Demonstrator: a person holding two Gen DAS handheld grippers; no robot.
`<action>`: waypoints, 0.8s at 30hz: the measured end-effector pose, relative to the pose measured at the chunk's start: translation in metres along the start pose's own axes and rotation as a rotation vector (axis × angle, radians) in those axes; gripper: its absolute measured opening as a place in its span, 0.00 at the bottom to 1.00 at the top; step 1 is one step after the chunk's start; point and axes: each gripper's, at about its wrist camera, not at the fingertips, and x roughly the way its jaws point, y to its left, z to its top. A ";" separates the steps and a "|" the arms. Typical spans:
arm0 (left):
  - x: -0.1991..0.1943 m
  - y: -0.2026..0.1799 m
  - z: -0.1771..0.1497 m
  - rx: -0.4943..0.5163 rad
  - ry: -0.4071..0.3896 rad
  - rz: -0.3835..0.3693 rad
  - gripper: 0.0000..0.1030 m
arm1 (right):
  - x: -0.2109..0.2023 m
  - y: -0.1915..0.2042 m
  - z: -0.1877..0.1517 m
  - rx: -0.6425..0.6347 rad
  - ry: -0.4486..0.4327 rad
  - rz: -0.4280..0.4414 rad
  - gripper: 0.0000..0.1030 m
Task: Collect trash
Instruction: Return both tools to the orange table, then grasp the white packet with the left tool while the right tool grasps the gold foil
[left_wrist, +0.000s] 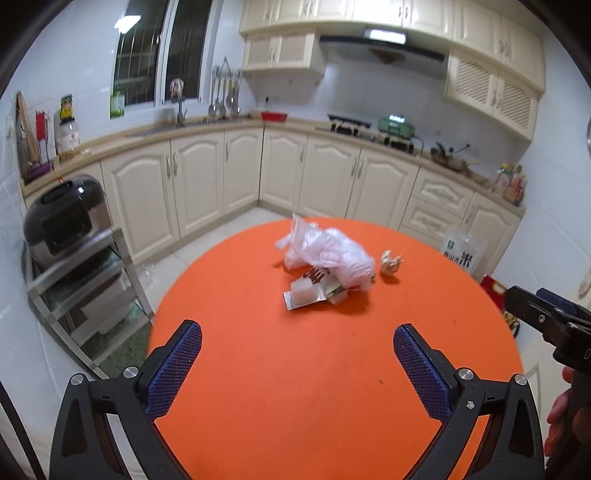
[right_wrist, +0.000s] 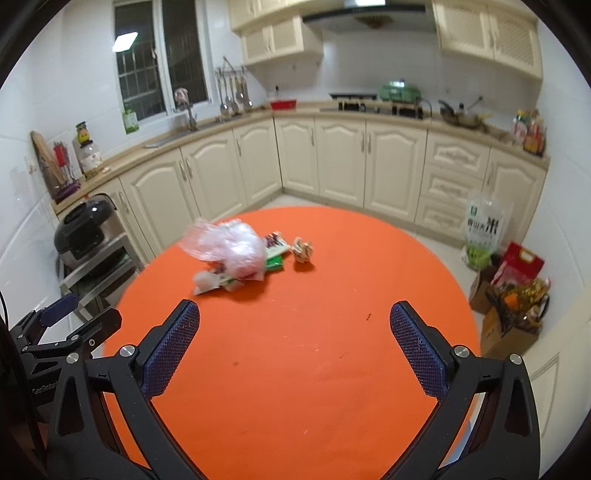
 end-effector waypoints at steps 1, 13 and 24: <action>0.010 0.001 0.010 -0.003 0.009 0.004 0.99 | 0.011 -0.005 0.002 0.007 0.016 0.001 1.00; 0.174 0.010 0.100 -0.006 0.158 0.038 0.99 | 0.147 -0.035 0.026 0.042 0.182 0.035 1.00; 0.248 0.019 0.136 -0.031 0.202 0.019 0.86 | 0.210 -0.030 0.044 0.019 0.233 0.049 0.90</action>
